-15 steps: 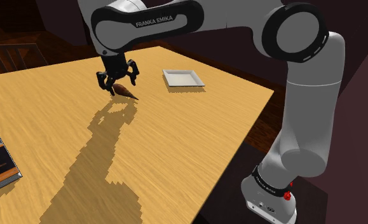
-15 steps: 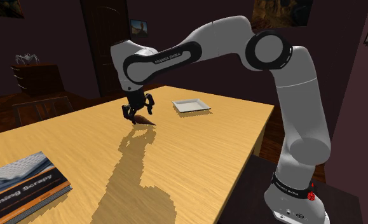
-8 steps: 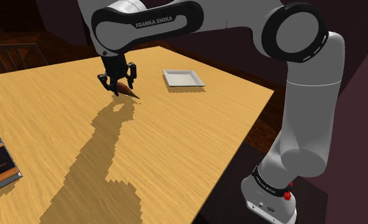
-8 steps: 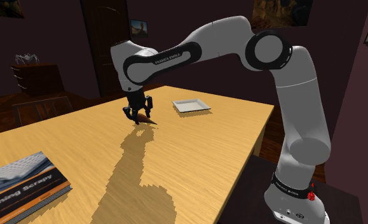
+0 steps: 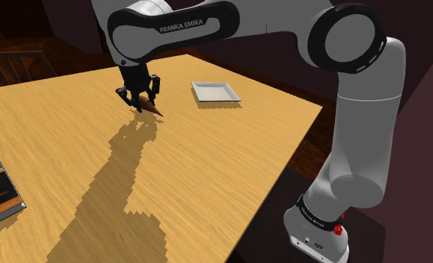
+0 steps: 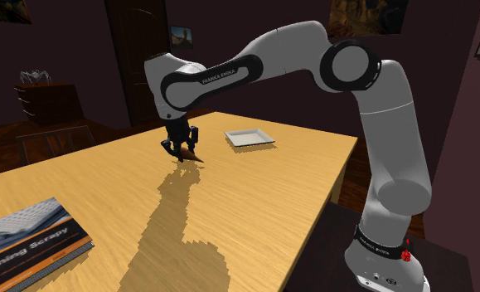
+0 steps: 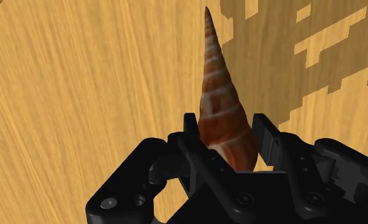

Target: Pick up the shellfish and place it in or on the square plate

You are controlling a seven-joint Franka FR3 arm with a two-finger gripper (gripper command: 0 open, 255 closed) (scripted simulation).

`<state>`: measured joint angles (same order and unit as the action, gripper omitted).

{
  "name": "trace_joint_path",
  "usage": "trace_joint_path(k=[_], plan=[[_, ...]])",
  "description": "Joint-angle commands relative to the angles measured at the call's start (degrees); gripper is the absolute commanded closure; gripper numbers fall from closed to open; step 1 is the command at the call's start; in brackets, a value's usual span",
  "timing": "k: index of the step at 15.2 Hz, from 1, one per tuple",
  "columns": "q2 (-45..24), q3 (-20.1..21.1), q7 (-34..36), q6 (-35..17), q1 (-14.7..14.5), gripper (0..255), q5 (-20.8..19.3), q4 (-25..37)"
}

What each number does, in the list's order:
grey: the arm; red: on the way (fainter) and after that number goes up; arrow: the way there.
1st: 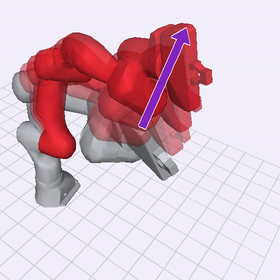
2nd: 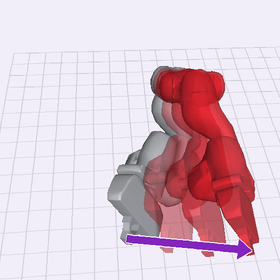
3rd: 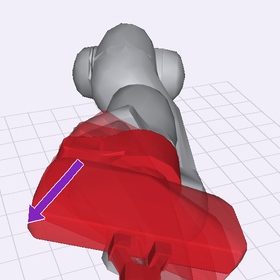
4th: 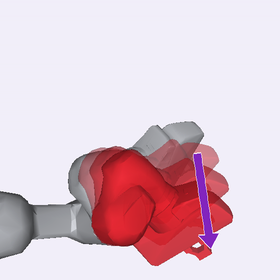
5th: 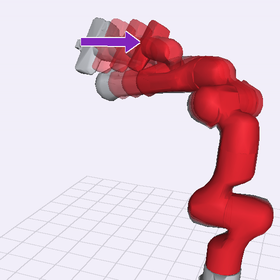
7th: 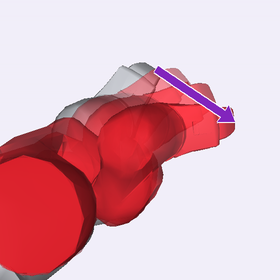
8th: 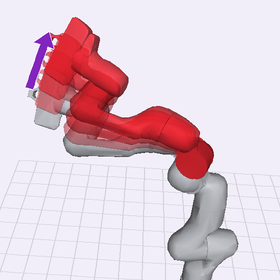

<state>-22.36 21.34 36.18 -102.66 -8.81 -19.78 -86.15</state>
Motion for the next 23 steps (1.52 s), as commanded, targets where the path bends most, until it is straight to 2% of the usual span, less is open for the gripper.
trace_joint_path(k=[1, 18, 19, 23], plan=[[0.00, 0.00, 0.00, -0.01, 0.00, 255, 0.00, 0.00], [-0.31, 0.33, -2.73, 12.87, -1.49, 255, 0.39, 13.55], [-0.33, 0.33, -2.76, 13.02, -1.51, 255, 0.39, 13.72], [6.58, -0.61, -7.00, 8.70, 3.56, 255, 2.69, 3.90]])
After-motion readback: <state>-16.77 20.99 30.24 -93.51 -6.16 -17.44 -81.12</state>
